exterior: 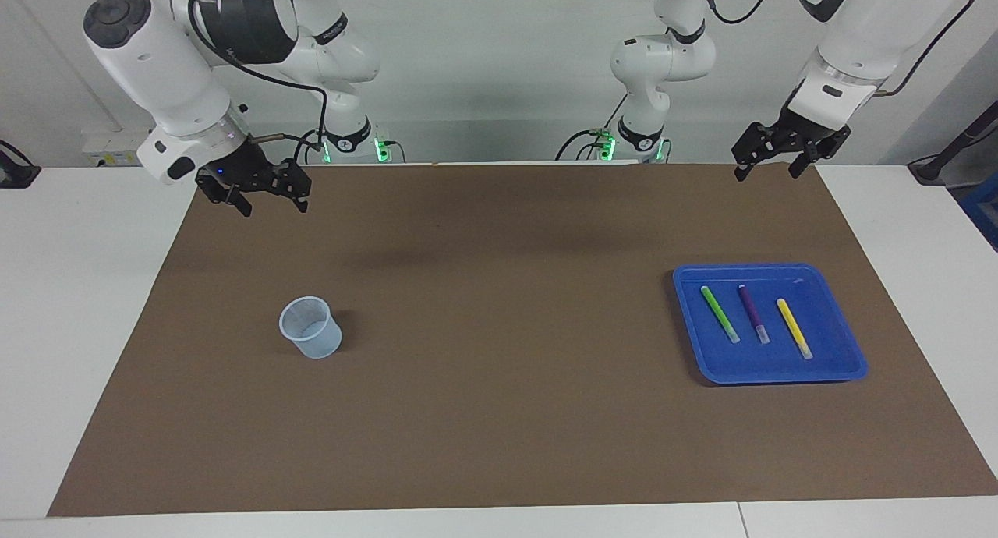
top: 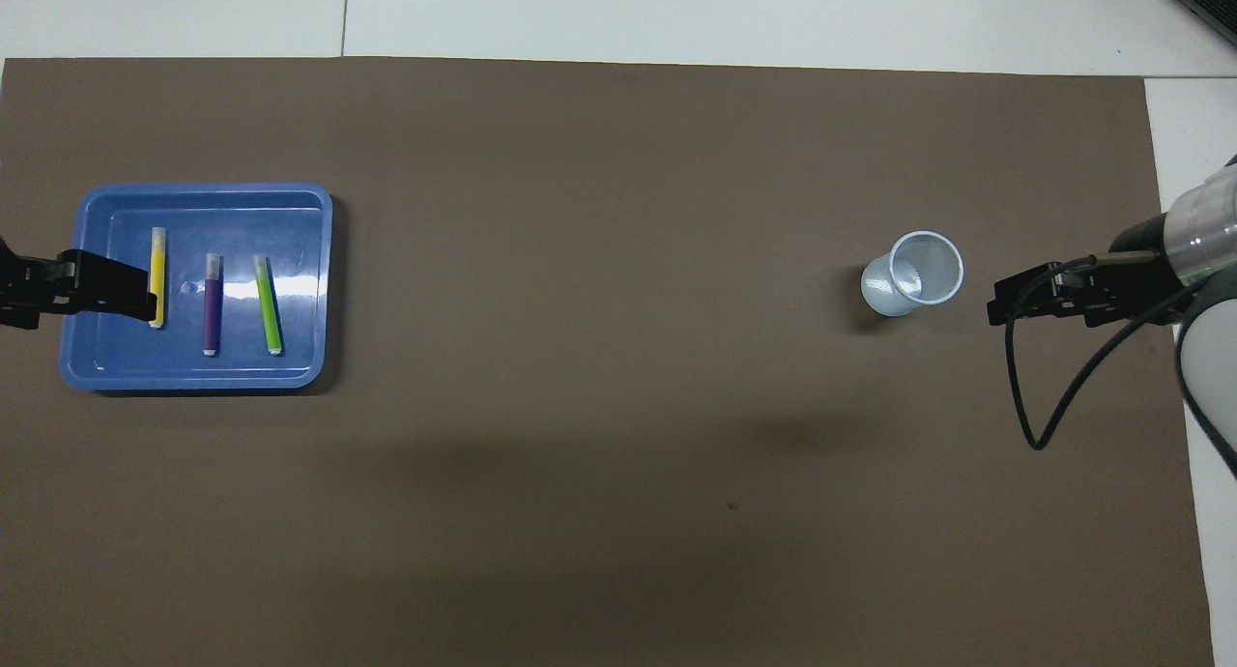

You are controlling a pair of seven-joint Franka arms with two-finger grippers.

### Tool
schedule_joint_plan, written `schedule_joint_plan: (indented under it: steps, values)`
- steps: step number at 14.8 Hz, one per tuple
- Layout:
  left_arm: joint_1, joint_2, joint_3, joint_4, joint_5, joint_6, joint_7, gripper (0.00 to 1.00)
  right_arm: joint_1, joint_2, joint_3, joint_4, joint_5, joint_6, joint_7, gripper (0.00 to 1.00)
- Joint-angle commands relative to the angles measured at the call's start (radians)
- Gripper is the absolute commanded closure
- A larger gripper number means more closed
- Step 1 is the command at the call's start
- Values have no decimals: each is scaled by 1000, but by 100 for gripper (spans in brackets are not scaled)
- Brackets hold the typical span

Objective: Transfer and insert pens with both arms
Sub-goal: 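Move the left gripper over the green pen in the blue tray, then lower the left gripper and grasp the green pen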

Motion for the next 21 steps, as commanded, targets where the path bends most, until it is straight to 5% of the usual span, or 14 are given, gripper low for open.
schedule_joint_plan:
  steps: [1,9,13,21]
  values:
    - [-7,-14,4,-5,-9,-3,-9,0,-7,-30,2,-31,1,-3,-32,0]
    - [1,-34,6,-47,1,41,-21,0,-13,-35,4,-35,0,-4,-32,0]
    - [4,-65,11,-171,2,216,-12,0,-13,-38,2,-43,-2,-6,-40,0]
    - [25,110,14,-200,2,391,-25,0,-13,-39,2,-49,-3,-12,-57,0]
